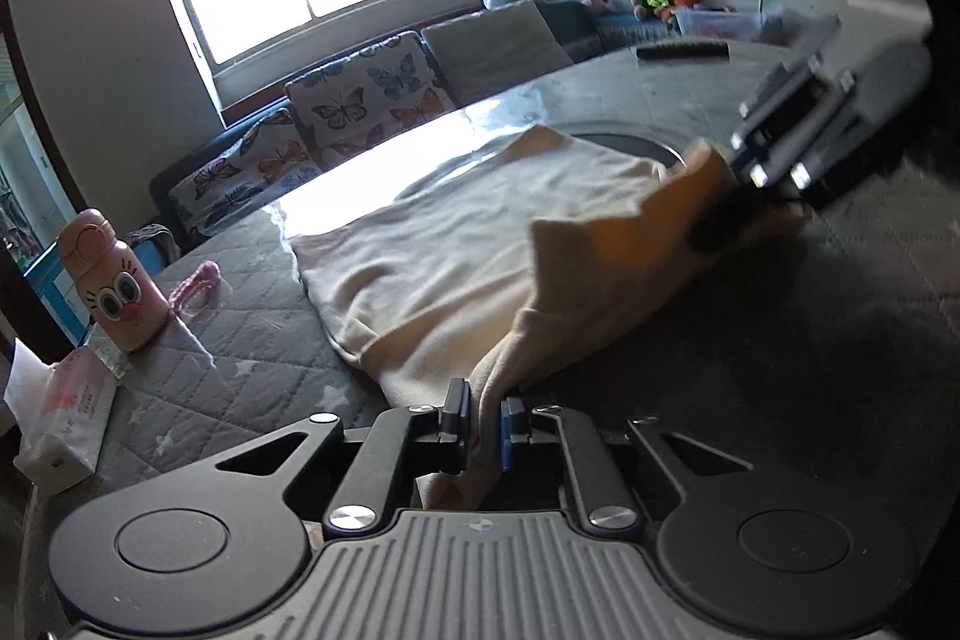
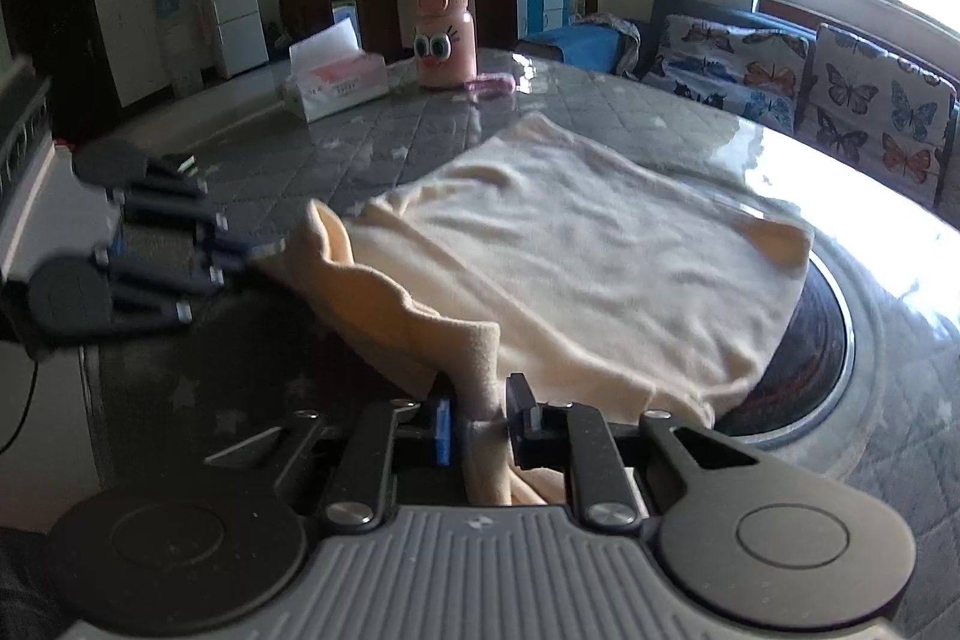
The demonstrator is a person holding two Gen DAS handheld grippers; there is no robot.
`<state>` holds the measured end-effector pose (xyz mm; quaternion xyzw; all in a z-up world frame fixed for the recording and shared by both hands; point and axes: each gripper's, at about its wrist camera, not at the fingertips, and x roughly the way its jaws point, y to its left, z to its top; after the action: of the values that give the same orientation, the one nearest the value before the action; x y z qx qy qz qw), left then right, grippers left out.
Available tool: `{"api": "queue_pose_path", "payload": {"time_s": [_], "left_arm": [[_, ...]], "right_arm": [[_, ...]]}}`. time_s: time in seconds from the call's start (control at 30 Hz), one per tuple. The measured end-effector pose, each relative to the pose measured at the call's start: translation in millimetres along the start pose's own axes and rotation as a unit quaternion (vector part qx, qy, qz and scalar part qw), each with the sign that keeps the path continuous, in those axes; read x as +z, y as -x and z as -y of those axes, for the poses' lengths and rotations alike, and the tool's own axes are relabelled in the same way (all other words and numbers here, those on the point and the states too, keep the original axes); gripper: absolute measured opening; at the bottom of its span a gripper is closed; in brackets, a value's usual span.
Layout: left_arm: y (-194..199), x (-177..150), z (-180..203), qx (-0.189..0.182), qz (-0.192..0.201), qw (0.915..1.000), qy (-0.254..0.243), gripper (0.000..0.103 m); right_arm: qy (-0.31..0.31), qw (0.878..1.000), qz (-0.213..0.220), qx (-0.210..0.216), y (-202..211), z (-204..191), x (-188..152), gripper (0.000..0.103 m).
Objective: Fold clothes
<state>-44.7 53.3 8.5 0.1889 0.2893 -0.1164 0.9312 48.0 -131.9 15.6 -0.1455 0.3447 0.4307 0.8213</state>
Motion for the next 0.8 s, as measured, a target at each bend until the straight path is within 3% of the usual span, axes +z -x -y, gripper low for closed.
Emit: {"api": "queue_pose_path", "payload": {"time_s": [0.07,0.2,0.3,0.4,0.8], "left_arm": [[0.0,1.1,0.9,0.001,-0.001,1.0000,0.002,0.011],[-0.2,2.1,2.4,0.003,-0.003,1.0000,0.007,0.011],[4.8,3.5,3.8,0.004,0.000,1.0000,0.009,0.011],[15.0,6.7,5.6,0.003,0.008,0.9999,0.011,0.010],[108.5,10.7,16.3,-0.039,0.043,0.9972,0.047,0.010]], "right_arm": [[0.010,1.000,-0.004,-0.002,0.0,-2.5,-7.3,0.026],[0.037,0.999,-0.012,-0.015,0.6,-10.8,-19.5,0.026],[0.037,0.999,-0.002,-0.020,5.1,-13.4,-23.5,0.011],[0.024,0.999,0.015,-0.024,14.6,-11.9,-20.8,0.009],[0.022,0.998,0.064,0.013,107.5,-36.7,-25.0,0.009]]}}
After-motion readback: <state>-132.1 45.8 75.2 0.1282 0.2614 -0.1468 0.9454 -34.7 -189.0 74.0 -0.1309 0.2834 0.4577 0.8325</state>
